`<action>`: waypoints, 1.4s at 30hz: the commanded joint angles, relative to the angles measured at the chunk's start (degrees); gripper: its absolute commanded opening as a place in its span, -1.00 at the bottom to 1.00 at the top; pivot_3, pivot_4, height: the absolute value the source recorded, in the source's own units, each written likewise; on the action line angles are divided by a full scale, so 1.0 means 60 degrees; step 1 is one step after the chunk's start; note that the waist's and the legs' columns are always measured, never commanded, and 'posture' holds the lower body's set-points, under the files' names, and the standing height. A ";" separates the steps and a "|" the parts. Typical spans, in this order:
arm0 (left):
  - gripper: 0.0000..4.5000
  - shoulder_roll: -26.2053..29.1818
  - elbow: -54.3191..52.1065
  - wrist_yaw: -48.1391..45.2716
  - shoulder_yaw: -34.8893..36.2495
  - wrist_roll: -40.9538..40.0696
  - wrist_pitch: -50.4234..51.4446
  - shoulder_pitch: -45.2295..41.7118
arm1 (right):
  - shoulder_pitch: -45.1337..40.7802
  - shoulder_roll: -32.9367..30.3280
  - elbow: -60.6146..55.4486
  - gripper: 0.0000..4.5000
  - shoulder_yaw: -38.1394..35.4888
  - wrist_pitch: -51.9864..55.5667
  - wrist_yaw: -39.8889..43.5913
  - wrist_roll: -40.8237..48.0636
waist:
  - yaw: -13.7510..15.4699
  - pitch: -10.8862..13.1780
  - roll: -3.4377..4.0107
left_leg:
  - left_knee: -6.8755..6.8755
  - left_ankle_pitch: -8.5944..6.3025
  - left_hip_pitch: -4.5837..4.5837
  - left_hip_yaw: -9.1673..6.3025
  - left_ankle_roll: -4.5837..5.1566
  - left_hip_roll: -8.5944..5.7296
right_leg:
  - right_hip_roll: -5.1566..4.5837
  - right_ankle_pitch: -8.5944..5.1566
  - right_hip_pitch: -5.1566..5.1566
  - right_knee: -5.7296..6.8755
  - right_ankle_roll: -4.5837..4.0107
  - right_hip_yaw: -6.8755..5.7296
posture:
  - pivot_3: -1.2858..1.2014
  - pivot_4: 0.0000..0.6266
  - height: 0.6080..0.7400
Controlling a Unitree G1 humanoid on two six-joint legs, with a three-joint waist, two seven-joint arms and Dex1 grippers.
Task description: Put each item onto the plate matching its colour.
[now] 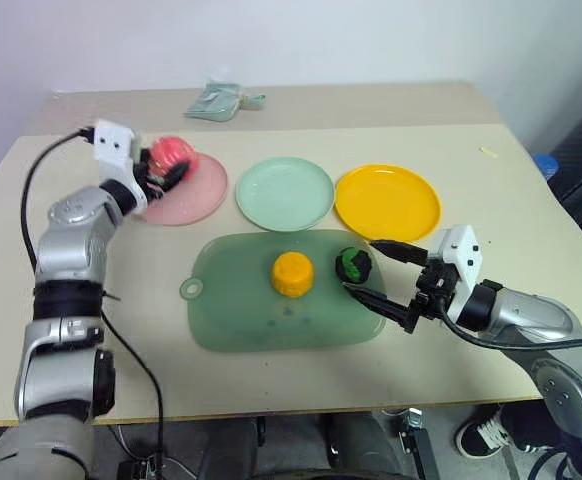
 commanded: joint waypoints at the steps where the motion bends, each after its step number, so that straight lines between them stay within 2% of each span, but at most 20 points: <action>1: 0.38 -0.0142 0.1802 0.0937 0.0013 0.0580 -0.0496 -0.0768 | -0.0318 0.0127 -0.0087 1.00 0.0032 -0.0094 0.0064 0.0145 | 0.0004 0.0000 0.0000 | 0.0000 0.0000 0.0000 0.0000 0.0000 0.0000 | 0.0000 0.0000 -0.0001 0.0001 0.0000 0.0000 | 0.03 -0.52 1.00; 3: 0.38 -0.0238 0.2582 0.1005 0.0051 0.0646 -0.0741 -0.1107 | -0.0389 0.0168 -0.0085 1.00 0.0048 -0.0078 0.0062 0.0161 | 0.0008 0.0001 -0.0001 | 0.0000 0.0000 -0.0002 0.0001 0.0000 -0.0002 | -0.0001 0.0000 -0.0003 0.0001 0.0000 0.0000 | 0.03 -0.52 1.00; 5: 0.82 -0.0284 0.3069 0.1055 0.0117 0.0677 -0.1049 -0.1307 | -0.0406 0.0190 -0.0130 1.00 0.0054 -0.0060 0.0037 0.0160 | 0.0011 0.0005 -0.0009 | 0.0000 0.0000 -0.0008 0.0001 0.0000 -0.0002 | -0.0001 0.0000 -0.0008 0.0000 0.0000 -0.0001 | 0.03 -0.52 1.00; 6: 0.98 -0.0293 0.3241 0.1025 0.0158 0.0660 -0.1177 -0.1380 | -0.0413 0.0201 -0.0145 1.00 0.0054 -0.0058 0.0026 0.0152 | 0.0023 0.0005 -0.0012 | 0.0001 0.0000 -0.0012 0.0000 0.0000 -0.0001 | -0.0001 0.0000 -0.0013 0.0001 0.0000 -0.0001 | 0.03 -0.52 1.00; 11: 0.98 -0.0114 0.2519 0.0394 0.0914 -0.0091 -0.2056 -0.1118 | -0.0531 0.0260 -0.0407 1.00 0.0220 0.0075 -0.0169 0.0156 | 0.0014 0.0005 -0.0012 | 0.0001 0.0001 -0.0013 0.0001 -0.0001 -0.0003 | -0.0006 0.0000 -0.0012 0.0002 0.0000 0.0000 | 0.03 -0.52 1.00; 15: 0.98 0.0240 0.0435 -0.0499 0.1222 -0.0527 -0.2483 0.0107 | -0.1081 0.0351 -0.0414 1.00 0.0825 0.0376 -0.0437 -0.0068 | -0.0085 0.0004 -0.0011 | -0.0009 0.0001 -0.0010 0.0012 -0.0003 0.0007 | -0.0002 0.0000 -0.0034 0.0014 -0.0001 0.0013 | 0.03 -0.52 1.00; 18: 0.98 0.0794 -0.2101 -0.1791 0.1141 -0.0965 -0.2232 0.2009 | -0.1788 0.0473 -0.0111 1.00 0.1753 0.0791 -0.0687 -0.0572 | -0.0114 0.0002 -0.0007 | -0.0012 0.0003 -0.0008 0.0019 -0.0006 0.0014 | -0.0006 0.0000 -0.0042 0.0021 -0.0002 0.0021 | 0.03 -0.52 1.00; 22: 0.98 0.1480 -0.5370 -0.3542 0.0785 -0.1992 -0.0994 0.4815 | -0.2708 0.0804 0.0318 1.00 0.3131 0.0836 -0.0958 -0.1727 | -0.0039 0.0001 -0.0006 | -0.0014 0.0003 -0.0008 0.0020 -0.0007 0.0031 | -0.0019 -0.0001 -0.0043 0.0021 -0.0003 0.0026 | 0.03 -0.52 1.00; 26: 0.98 0.1909 -0.8066 -0.4543 0.0521 -0.2742 -0.0197 0.7207 | -0.3327 0.1306 0.0926 1.00 0.3961 0.1247 -0.1265 -0.2396 | 0.0067 0.0001 -0.0010 | -0.0012 0.0003 -0.0010 0.0014 -0.0007 0.0028 | -0.0037 -0.0001 -0.0028 0.0011 -0.0004 0.0018 | 0.03 -0.52 1.00; 36: 0.98 0.1722 -0.9728 -0.4808 0.0514 -0.2963 -0.0171 0.9216 | -0.3805 0.2156 0.1974 1.00 0.4422 0.2518 -0.1608 -0.2936 | -0.0039 0.0002 -0.0005 | -0.0019 0.0002 -0.0001 0.0010 -0.0005 0.0024 | -0.0019 -0.0003 -0.0024 0.0006 -0.0007 0.0010 | 0.03 -0.52 1.00; 39: 1.00 0.1697 -0.9929 -0.4845 0.0385 -0.2939 -0.0170 0.9450 | -0.3806 0.2448 0.1939 0.62 0.4292 0.2572 -0.1593 -0.2904 | -0.0038 0.0002 -0.0005 | -0.0020 0.0002 -0.0001 0.0013 -0.0005 0.0023 | -0.0019 -0.0003 -0.0023 0.0006 -0.0007 0.0011 | 0.03 -0.52 1.00; 41: 1.00 0.1671 -0.9958 -0.4873 0.0288 -0.2798 -0.0272 0.9576 | -0.3863 0.2696 0.1745 0.22 0.3925 0.2637 -0.1706 -0.2759 | -0.0025 0.0002 -0.0005 | -0.0019 0.0002 -0.0001 0.0013 -0.0005 0.0023 | -0.0021 -0.0003 -0.0021 0.0006 -0.0007 0.0011 | 0.03 -0.52 1.00; 42: 1.00 0.1627 -0.9971 -0.4885 0.0209 -0.2705 -0.0373 0.9664 | -0.3929 0.2791 0.1613 0.16 0.3588 0.2717 -0.1759 -0.2602 | -0.0023 0.0002 -0.0004 | -0.0019 0.0002 -0.0001 0.0013 -0.0005 0.0023 | -0.0022 -0.0003 -0.0021 0.0006 -0.0007 0.0011 | 0.03 -0.52 1.00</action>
